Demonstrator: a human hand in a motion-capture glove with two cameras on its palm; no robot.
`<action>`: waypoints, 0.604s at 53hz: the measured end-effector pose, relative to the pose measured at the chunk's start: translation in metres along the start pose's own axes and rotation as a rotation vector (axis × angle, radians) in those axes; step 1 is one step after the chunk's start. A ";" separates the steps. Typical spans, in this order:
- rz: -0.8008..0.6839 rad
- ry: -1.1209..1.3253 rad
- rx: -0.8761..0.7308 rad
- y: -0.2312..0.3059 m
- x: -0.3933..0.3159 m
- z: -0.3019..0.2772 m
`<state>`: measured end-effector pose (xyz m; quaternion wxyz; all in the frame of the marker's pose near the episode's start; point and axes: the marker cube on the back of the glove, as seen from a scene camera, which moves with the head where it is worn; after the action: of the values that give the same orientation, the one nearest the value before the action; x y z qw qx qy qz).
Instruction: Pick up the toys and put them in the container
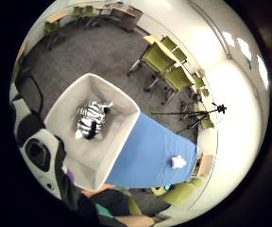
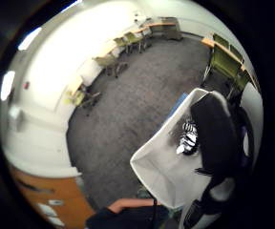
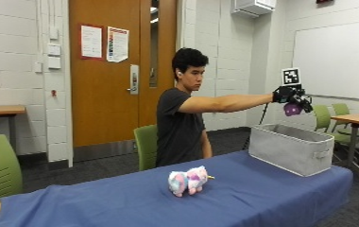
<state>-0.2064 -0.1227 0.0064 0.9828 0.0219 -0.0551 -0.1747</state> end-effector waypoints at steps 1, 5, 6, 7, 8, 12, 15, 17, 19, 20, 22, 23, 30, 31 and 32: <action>0.029 -0.002 -0.044 0.001 0.001 0.004; 0.077 -0.065 -0.194 0.005 0.005 0.013; 0.073 -0.075 -0.203 0.006 0.007 0.014; 0.065 -0.074 -0.202 0.007 0.008 0.015; 0.054 -0.062 -0.195 0.008 0.009 0.016; 0.077 0.001 -0.160 0.006 -0.032 0.020; 0.131 0.062 -0.150 0.006 -0.056 0.020; 0.119 0.023 -0.139 0.008 -0.059 0.016; 0.091 -0.020 -0.133 0.013 -0.057 0.011; 0.068 -0.023 -0.133 0.017 -0.052 0.009; 0.030 -0.018 -0.137 0.025 -0.040 0.004; 0.030 -0.013 -0.137 0.029 -0.033 0.001; 0.040 0.097 -0.103 0.057 0.021 -0.011; 0.025 0.081 -0.096 0.062 0.027 -0.014; 0.025 0.079 -0.090 0.068 0.035 -0.016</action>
<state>-0.1487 -0.0710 -0.0018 0.9863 -0.0164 -0.0086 -0.1637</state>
